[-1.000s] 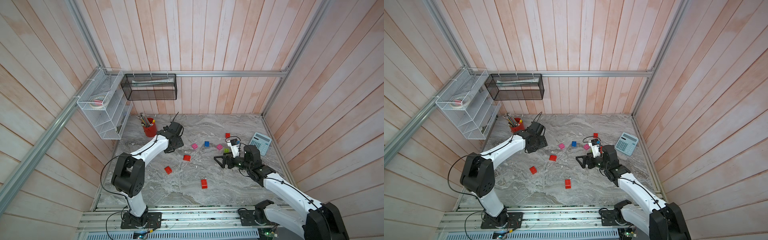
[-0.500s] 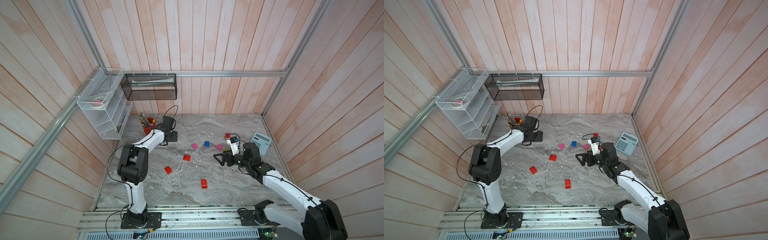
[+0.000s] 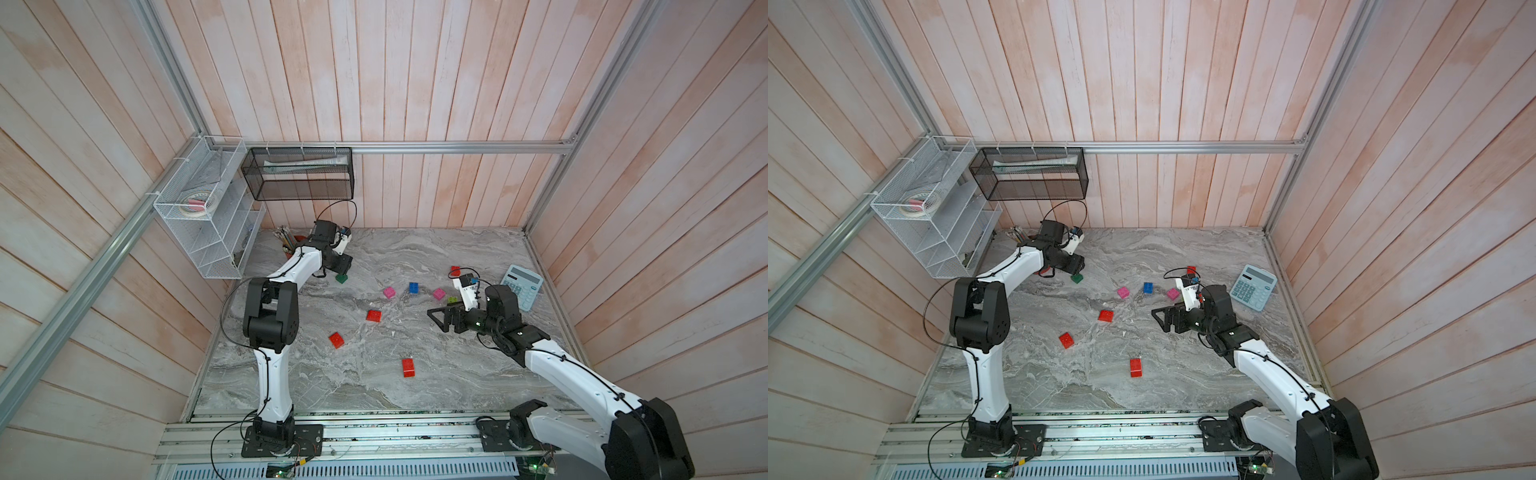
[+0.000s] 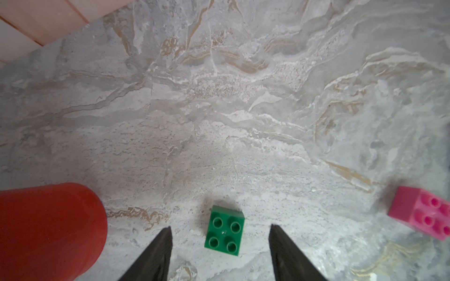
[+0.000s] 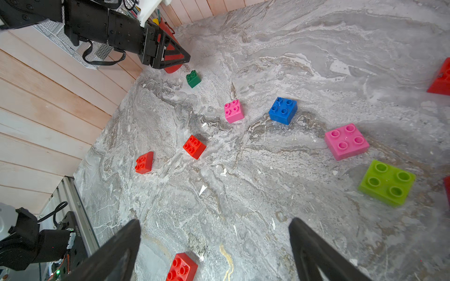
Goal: Assemble the letter s with lego
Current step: Pick up the lego brick from the center of the board.
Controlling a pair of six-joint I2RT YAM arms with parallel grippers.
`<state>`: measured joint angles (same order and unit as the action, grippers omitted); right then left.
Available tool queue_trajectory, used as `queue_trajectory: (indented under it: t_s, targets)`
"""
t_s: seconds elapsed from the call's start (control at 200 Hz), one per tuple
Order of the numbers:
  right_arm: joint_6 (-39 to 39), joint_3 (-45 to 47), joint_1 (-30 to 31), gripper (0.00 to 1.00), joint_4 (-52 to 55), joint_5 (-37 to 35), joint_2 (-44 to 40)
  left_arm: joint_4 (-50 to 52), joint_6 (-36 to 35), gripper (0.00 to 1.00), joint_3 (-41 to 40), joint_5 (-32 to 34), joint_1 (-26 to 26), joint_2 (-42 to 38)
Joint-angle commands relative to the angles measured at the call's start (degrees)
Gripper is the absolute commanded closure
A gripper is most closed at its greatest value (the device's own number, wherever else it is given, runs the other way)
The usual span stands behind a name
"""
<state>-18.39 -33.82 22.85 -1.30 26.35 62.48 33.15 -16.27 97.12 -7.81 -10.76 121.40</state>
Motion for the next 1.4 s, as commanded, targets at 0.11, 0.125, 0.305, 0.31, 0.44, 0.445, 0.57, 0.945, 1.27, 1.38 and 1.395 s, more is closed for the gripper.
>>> queue_trajectory:
  t_s: [0.11, 0.125, 0.305, 0.31, 0.44, 0.445, 0.57, 0.945, 1.27, 1.38, 1.395]
  targets:
    - [0.6, -1.3, 0.3, 0.04, 2.2, -1.5, 0.4, 3.5, -6.7, 0.36, 1.6, -0.1, 0.6, 3.1]
    - [0.6, -1.2, 0.3, 0.04, 2.2, -1.5, 0.3, 3.7, -6.9, 0.37, 1.6, 0.1, 0.6, 3.2]
    - [0.8, -1.2, 0.3, 0.04, 2.6, -1.6, 0.6, 3.8, -8.5, 0.40, 0.9, 1.0, 0.6, 4.0]
    - [0.9, -1.2, 0.3, 0.03, 2.7, -1.6, 0.6, 3.8, -8.5, 0.40, 1.0, 1.1, 0.6, 4.1]
    - [0.8, -1.4, 0.3, 0.04, 2.7, -1.6, 1.1, 3.8, -8.2, 0.43, 1.6, 1.1, 0.4, 5.0]
    - [0.9, -1.5, 0.3, 0.04, 2.7, -1.6, 1.1, 3.8, -8.2, 0.43, 1.6, 1.0, 0.4, 5.0]
    - [0.7, -1.2, 0.2, 0.04, 2.5, -1.4, 1.2, 3.8, -8.0, 0.47, 2.3, 1.1, 0.3, 5.7]
    - [0.9, -1.3, 0.3, 0.04, 3.1, -1.5, 1.0, 3.2, -7.2, 0.53, 2.7, 2.9, -0.6, 7.1]
    - [0.6, -1.4, 0.3, 0.04, 3.4, -1.7, 0.7, 3.5, -6.5, 0.67, 2.9, 3.1, -0.8, 7.4]
    - [0.6, -1.3, 0.3, 0.04, 3.5, -1.7, 0.6, 3.6, -6.1, 0.70, 2.8, 4.0, -0.9, 7.3]
    - [0.6, -1.3, 0.3, 0.05, 3.4, -1.7, 0.6, 3.7, -6.0, 0.71, 2.8, 4.1, -1.0, 7.3]
